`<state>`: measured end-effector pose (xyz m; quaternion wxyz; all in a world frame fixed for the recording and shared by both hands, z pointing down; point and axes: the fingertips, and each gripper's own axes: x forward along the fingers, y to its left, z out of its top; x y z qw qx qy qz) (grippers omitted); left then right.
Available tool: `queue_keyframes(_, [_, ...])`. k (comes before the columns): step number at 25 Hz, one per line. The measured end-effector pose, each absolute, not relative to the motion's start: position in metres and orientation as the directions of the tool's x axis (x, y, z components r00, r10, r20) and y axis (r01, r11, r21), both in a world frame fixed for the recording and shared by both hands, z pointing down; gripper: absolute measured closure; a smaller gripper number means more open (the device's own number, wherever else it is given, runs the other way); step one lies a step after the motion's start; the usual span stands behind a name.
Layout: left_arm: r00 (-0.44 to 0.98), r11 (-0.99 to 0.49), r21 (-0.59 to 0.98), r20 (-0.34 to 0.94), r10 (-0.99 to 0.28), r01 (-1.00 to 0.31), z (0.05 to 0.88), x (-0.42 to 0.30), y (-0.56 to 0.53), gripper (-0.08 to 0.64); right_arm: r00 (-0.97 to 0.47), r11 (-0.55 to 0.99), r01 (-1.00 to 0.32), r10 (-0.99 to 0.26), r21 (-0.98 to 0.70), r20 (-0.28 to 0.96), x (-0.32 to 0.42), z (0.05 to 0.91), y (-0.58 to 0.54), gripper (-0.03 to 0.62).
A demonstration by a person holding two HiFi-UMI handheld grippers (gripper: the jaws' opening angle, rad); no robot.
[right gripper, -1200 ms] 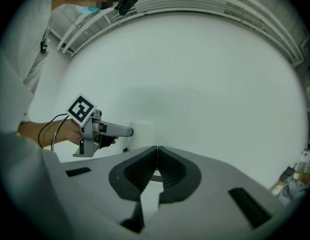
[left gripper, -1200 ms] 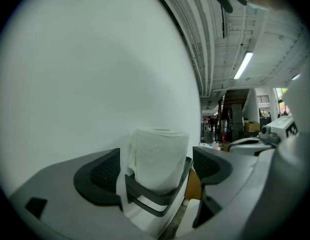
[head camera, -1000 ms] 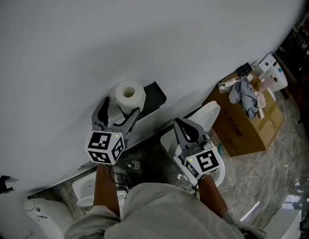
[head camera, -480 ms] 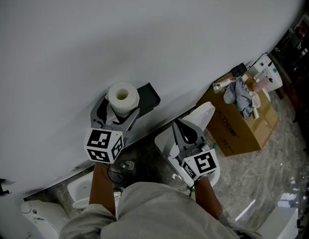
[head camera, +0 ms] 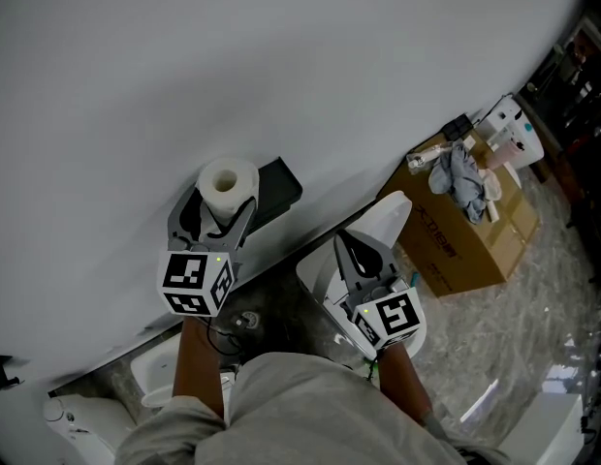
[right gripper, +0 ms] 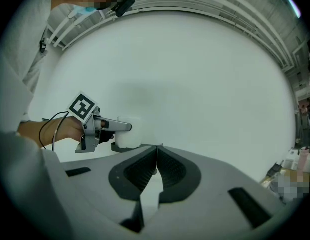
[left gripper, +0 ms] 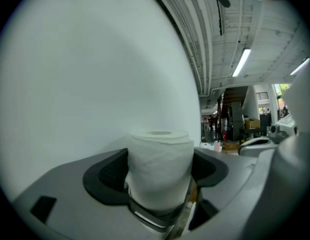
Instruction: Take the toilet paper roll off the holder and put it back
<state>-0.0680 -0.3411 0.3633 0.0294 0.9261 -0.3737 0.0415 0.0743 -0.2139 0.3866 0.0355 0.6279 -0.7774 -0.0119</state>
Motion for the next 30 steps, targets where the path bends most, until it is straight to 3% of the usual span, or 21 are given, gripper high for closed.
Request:
queue_keyframes(1, [0.717,-0.719,0.024,0.094,-0.691,-0.695,0.363,-0.068,-0.340,0.195,-0.205,0.208,-0.976,-0.978,0.063,0.041,0.075,0.386,-0.212,0.588])
queue_keyframes(30, [0.670,-0.669,-0.044,-0.040,-0.741,-0.742,0.326,-0.078,-0.277,0.202,-0.234,0.233,-0.971,-0.972,0.062,-0.012,0.073,0.372,-0.162,0.588])
